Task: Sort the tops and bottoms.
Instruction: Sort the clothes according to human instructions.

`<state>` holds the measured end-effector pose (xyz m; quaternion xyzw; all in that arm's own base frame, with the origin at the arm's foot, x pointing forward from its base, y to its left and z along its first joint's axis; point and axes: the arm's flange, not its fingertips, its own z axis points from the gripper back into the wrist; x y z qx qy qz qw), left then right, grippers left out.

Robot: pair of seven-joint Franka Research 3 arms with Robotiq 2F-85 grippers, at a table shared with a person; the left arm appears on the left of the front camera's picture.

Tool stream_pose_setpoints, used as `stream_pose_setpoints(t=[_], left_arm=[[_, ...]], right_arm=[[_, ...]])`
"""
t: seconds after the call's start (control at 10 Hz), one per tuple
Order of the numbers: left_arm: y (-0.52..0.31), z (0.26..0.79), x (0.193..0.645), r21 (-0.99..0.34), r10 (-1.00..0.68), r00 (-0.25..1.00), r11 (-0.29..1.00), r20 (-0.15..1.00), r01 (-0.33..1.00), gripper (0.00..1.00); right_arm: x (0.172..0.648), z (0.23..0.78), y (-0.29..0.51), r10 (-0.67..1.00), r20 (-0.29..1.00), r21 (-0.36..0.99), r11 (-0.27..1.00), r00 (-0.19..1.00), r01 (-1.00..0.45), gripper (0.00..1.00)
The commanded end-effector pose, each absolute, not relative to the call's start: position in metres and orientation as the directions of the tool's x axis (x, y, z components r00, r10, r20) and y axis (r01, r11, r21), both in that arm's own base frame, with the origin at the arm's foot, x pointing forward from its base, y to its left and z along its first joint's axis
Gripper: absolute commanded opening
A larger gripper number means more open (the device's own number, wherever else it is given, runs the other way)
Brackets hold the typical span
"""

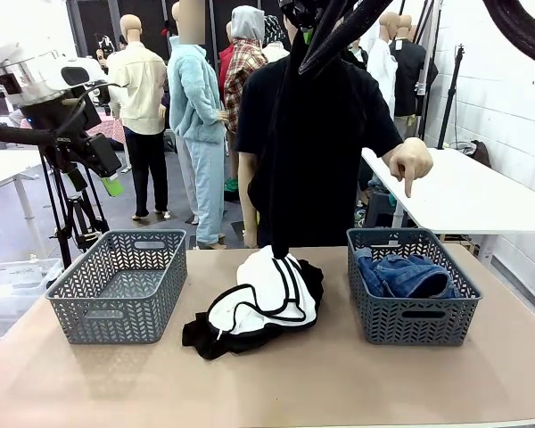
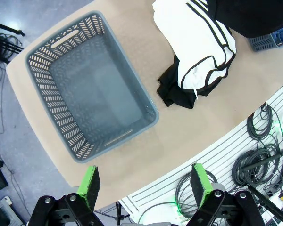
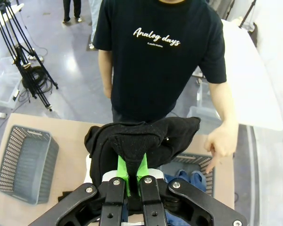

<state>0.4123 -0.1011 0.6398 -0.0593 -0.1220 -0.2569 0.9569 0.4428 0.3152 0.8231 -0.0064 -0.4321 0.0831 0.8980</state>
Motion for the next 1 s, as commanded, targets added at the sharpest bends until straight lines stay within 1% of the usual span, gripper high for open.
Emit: stream_pose_setpoints(t=[0.0,0.1,0.3,0.4,0.5,0.7,0.9], left_arm=[[-0.099,0.639,0.411,-0.058,-0.471,0.837,0.862,0.277,0.504,1.0],[-0.099,0.639,0.411,-0.058,-0.471,0.837,0.862,0.277,0.504,1.0],[-0.099,0.639,0.411,-0.058,-0.471,0.837,0.862,0.277,0.504,1.0],[-0.099,0.639,0.411,-0.058,-0.471,0.837,0.862,0.277,0.504,1.0],[-0.099,0.639,0.411,-0.058,-0.471,0.837,0.862,0.277,0.504,1.0],[-0.099,0.639,0.411,-0.058,-0.471,0.837,0.862,0.277,0.504,1.0],[-0.099,0.639,0.411,-0.058,-0.471,0.837,0.862,0.277,0.504,1.0]], right_arm=[[0.443,0.823,0.315,0.155,0.775,-0.083,0.986,0.613,-0.144,0.0],[0.435,0.837,0.302,0.15,0.779,-0.082,0.987,0.609,-0.139,0.0],[0.42,0.865,0.257,0.097,0.802,-0.063,0.995,0.589,-0.078,0.0],[0.408,0.873,0.229,0.075,0.793,-0.047,0.997,0.605,-0.062,0.0],[0.399,0.878,0.207,0.043,0.803,-0.042,0.999,0.594,-0.015,0.0],[0.39,0.869,0.169,0.023,0.807,-0.045,0.999,0.591,0.022,0.0],[0.379,0.846,0.144,0.007,0.773,-0.048,0.998,0.634,0.048,0.0]])
